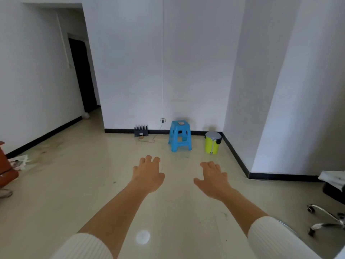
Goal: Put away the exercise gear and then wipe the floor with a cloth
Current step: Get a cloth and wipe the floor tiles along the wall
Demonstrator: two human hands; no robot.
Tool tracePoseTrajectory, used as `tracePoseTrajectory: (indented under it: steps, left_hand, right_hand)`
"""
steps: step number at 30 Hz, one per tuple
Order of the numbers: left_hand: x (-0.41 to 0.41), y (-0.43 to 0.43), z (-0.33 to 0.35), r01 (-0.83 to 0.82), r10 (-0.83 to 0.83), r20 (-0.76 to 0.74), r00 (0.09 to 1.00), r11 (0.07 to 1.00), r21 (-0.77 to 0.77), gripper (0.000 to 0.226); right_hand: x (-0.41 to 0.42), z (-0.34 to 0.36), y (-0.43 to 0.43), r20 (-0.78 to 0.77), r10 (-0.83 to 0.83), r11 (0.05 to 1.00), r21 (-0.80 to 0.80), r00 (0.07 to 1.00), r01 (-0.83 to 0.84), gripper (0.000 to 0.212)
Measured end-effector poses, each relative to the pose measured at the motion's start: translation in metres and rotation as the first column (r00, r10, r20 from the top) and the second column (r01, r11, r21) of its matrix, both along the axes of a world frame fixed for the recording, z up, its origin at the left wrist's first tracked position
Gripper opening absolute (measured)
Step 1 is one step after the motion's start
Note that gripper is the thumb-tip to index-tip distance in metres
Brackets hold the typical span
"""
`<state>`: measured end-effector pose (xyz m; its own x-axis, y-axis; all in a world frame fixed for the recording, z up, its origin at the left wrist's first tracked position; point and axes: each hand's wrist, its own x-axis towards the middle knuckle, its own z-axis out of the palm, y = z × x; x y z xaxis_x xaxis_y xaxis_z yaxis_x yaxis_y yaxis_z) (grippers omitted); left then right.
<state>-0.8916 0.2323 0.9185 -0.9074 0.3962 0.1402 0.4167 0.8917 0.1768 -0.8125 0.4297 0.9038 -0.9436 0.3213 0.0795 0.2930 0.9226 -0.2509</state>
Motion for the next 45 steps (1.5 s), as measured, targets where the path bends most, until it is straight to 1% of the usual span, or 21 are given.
tracePoseTrajectory:
  steps: [4,7,9,11,17,23,28,32,35,41,45]
  left_hand:
    - [-0.105,0.037,-0.006,0.029,-0.028,-0.020,0.999,0.999,0.045,0.054]
    - [-0.190,0.072,-0.015,0.020,-0.018,-0.025,1.000,0.997,0.074,0.053]
    - [-0.245,0.100,-0.023,0.011,-0.010,-0.008,1.000,0.994,0.106,0.052]
    - [-0.298,0.127,-0.034,0.006,-0.009,0.022,1.000,0.991,0.134,0.052]
    - [-0.451,0.191,-0.043,-0.051,0.038,0.069,0.997,0.977,0.209,0.055]
    - [-0.608,0.242,-0.049,-0.103,0.079,0.114,0.990,0.969,0.224,0.053]
    - [-0.751,0.294,-0.058,-0.048,0.033,0.061,0.998,0.965,0.258,0.053]
    - [-0.867,0.328,-0.060,-0.013,-0.006,0.080,0.997,0.972,0.236,0.052]
    - [-0.948,0.354,-0.060,-0.004,-0.014,0.084,0.996,0.979,0.205,0.052]
    - [-1.086,0.417,-0.083,0.031,-0.054,0.126,0.991,0.984,0.176,0.056]
    - [-1.181,0.478,-0.109,0.046,-0.071,0.155,0.985,0.987,0.157,0.060]
  right_hand:
    - [-0.109,0.001,0.034,-0.014,-0.028,1.000,0.012,1.000,0.028,0.062]
    - [-0.192,-0.002,0.061,-0.032,-0.012,0.999,0.036,0.999,0.013,0.060]
    - [-0.248,-0.006,0.084,-0.046,0.005,0.998,0.065,0.999,-0.002,0.060]
    - [-0.304,-0.009,0.108,-0.051,0.009,0.998,0.056,0.999,-0.006,0.061]
    - [-0.462,-0.007,0.180,-0.009,0.017,0.999,0.048,1.000,-0.017,0.058]
    - [-0.611,-0.025,0.227,0.053,0.054,0.993,0.098,0.997,-0.059,0.063]
    - [-0.757,-0.039,0.269,0.019,0.044,0.998,0.054,0.999,-0.045,0.064]
    - [-0.868,-0.050,0.300,0.048,-0.001,1.000,-0.011,0.999,0.002,0.067]
    - [-0.941,-0.058,0.328,0.061,-0.034,0.999,-0.021,0.998,0.035,0.069]
    - [-1.069,-0.082,0.391,0.030,-0.094,0.995,0.037,0.995,0.092,0.062]
    - [-1.163,-0.105,0.446,0.039,-0.060,0.993,0.103,0.997,0.056,0.061]
